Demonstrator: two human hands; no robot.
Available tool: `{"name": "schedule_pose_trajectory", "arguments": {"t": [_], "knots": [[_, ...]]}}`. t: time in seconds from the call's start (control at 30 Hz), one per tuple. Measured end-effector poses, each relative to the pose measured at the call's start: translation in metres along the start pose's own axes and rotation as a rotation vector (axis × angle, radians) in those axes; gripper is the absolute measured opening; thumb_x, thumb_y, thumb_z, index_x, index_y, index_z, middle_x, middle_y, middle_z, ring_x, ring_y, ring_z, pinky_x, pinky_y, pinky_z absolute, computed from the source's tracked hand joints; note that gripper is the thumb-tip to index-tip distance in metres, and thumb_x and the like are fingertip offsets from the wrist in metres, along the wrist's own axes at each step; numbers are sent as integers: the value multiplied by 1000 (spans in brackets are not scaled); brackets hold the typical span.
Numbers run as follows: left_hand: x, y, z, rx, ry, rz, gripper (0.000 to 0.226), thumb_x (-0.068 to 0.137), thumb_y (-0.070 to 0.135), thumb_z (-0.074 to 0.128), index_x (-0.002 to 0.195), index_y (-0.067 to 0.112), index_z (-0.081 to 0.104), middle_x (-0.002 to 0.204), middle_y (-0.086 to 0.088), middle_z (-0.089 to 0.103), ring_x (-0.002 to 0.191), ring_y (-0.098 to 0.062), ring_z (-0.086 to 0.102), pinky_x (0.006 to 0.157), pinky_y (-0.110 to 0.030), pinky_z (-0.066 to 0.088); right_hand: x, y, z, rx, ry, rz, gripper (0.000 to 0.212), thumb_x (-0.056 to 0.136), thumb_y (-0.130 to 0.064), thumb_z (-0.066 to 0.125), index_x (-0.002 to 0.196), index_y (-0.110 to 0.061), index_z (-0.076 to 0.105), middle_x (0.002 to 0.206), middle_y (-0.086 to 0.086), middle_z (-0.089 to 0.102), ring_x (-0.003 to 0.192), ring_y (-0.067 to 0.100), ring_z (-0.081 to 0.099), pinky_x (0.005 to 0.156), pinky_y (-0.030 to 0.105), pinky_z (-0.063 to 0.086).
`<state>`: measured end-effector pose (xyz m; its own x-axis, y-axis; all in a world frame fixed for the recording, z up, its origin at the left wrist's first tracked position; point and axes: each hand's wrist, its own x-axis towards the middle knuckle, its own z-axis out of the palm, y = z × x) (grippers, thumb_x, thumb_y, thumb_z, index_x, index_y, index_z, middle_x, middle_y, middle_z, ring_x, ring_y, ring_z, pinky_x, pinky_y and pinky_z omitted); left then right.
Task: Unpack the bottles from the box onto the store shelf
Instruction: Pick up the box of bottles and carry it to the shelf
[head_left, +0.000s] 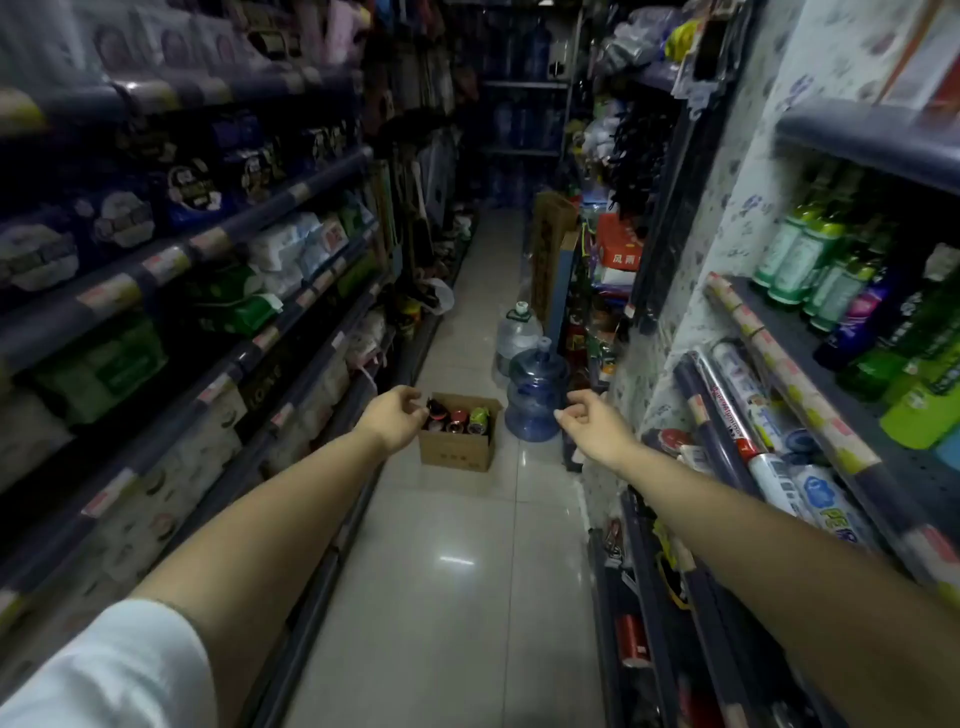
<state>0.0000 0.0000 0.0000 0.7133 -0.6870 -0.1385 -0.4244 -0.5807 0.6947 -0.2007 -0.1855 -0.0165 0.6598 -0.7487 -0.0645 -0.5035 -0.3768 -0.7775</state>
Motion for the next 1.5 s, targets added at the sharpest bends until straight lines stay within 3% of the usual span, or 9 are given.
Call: {"name": "schedule_pose_trajectory", "arguments": {"t": [0.3,0.47,0.7,0.8,1.03,1.2,1.4,1.5], "knots": [[71,-15,9,-38,-24,-59,45,96,23,54,137,6,45,132,-13,58,119,-27,56,96,-28,41,70,5,36,22,-73,46,49,95,-26,56,137,-4,41,104,1,57,110,27,57,98,39,45],[152,-37,7,-78,-43,-76,45,96,22,54,137,6,45,132,-14,58,119,-27,55,94,-25,39,137,-1,63,15,-72,99,50,95,-26,55,137,-4,41,118,12,61,113,28,56,96,37,43],[278,-73,-19,-132,-104,-92,42,96,18,54,134,3,46,126,-17,60,114,-30,58,87,-27,43,235,-24,103,-38,-14,213,45,96,-31,53,134,-7,45,130,13,58,118,29,54,94,35,42],[324,-94,-30,-131,-141,-101,42,95,14,54,134,2,46,124,-19,61,113,-31,59,93,-31,45,269,-35,116,14,16,267,44,96,-31,53,132,-7,46,127,14,58,112,31,57,94,44,49],[397,-123,-38,-177,-155,-167,41,92,9,57,131,-2,49,117,-14,61,112,-23,56,86,-13,34,335,-32,129,-52,6,314,46,93,-30,57,129,-3,48,123,16,61,113,31,57,95,37,44],[451,-133,-31,-210,-154,-227,41,91,10,59,130,-1,50,122,-18,61,117,-28,56,99,-24,38,394,-28,130,-75,-8,316,41,94,-28,56,126,-2,50,120,16,62,112,31,57,89,31,42],[526,-114,-17,-134,-122,-268,42,94,17,57,134,4,49,131,-14,57,122,-29,53,103,-28,39,489,-13,132,2,-52,311,40,95,-25,55,126,0,49,124,19,59,118,34,53,102,41,41],[557,-100,-15,-124,-116,-289,43,93,17,58,133,5,50,129,-15,59,117,-29,57,100,-30,43,522,-2,132,11,-74,307,34,95,-23,55,119,1,53,119,21,60,115,35,54,100,43,42]]}}
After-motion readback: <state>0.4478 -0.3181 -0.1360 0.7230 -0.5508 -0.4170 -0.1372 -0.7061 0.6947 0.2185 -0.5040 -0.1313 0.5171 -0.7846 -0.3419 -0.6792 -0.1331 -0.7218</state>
